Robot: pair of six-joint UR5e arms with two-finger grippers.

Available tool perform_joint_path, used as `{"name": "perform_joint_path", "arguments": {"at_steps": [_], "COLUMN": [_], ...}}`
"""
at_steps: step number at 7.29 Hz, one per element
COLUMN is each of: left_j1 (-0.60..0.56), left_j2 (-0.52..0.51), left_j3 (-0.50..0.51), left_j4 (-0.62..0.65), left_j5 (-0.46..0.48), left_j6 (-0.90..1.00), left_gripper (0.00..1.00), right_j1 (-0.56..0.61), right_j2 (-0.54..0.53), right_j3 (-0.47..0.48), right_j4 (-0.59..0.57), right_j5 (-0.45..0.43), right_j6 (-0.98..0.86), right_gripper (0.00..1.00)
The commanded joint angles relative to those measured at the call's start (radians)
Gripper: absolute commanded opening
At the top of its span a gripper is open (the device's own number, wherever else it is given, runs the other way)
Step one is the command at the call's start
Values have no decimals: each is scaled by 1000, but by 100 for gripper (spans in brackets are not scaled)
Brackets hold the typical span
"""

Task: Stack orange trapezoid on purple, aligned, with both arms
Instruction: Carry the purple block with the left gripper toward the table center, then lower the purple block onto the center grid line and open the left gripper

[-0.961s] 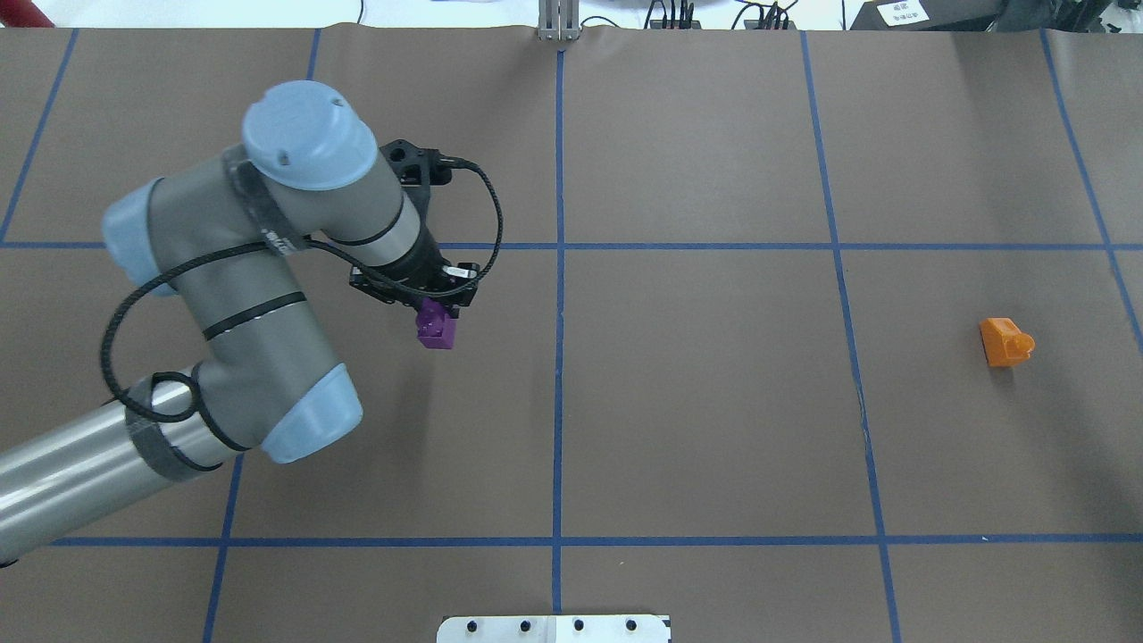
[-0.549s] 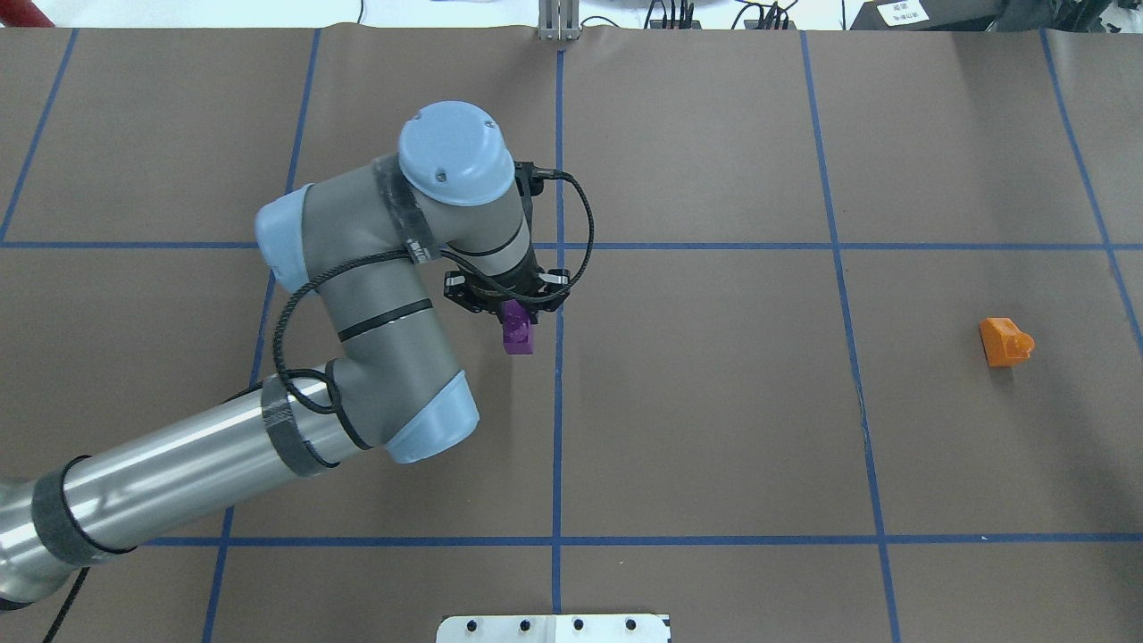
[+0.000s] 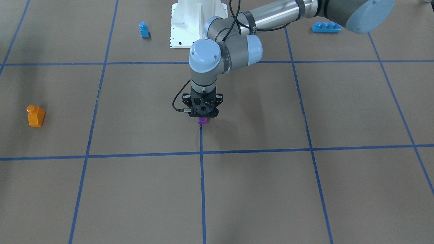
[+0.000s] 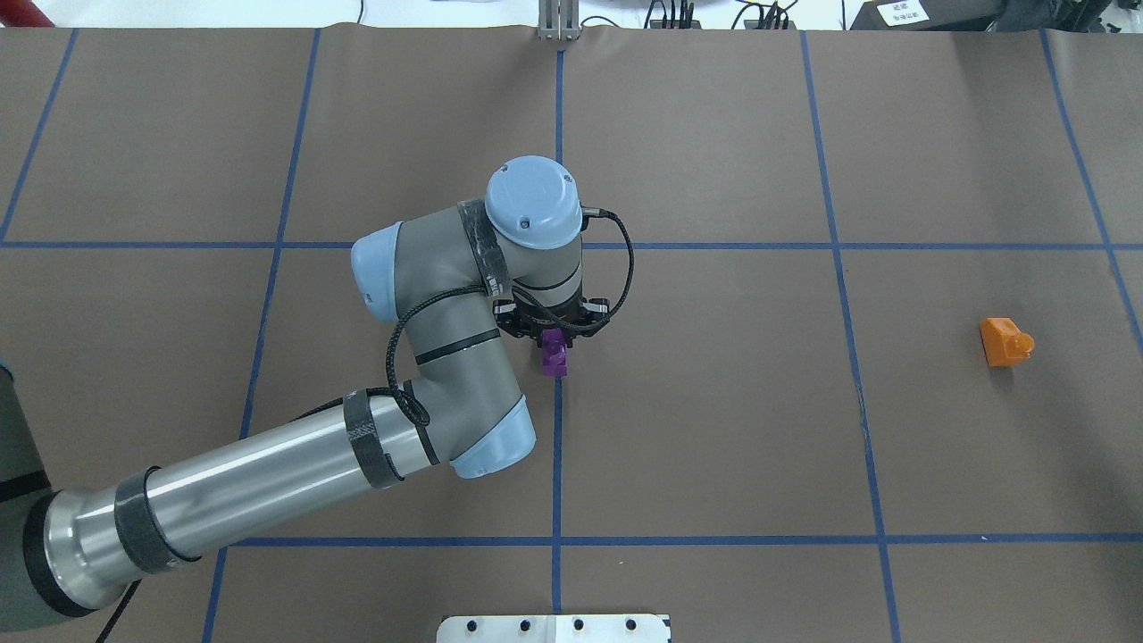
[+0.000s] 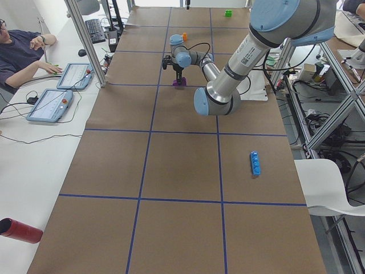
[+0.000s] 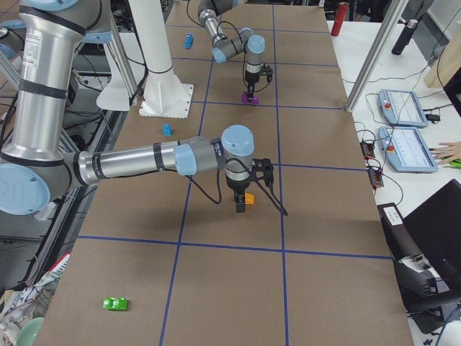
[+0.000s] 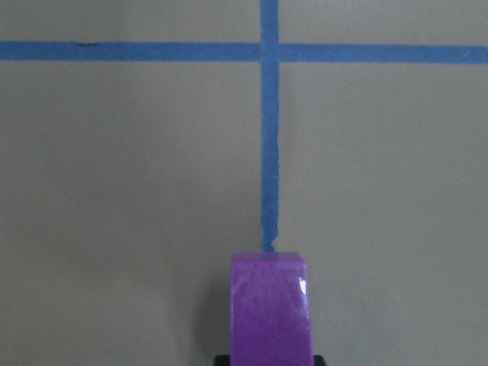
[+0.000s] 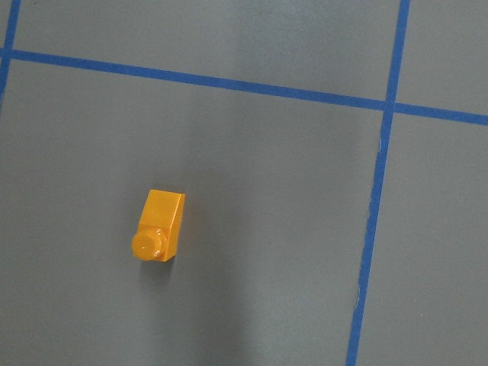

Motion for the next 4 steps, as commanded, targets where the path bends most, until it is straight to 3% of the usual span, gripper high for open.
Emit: {"name": "perform_joint_path", "arguments": {"at_steps": [1,4], "left_j1": [9,16], "left_j2": [-1,0], "left_j3": [6,6], "left_j4": [-5,-5], "left_j5": [0,1], "left_j6": [2,1], "left_gripper": [0,0], "right_j1": [0,0], "right_j2": [1,1], "right_j3": [0,-2], "right_j4": [0,0], "right_j5": [-1,-1], "right_j6": [0,0], "right_gripper": [100,100]}}
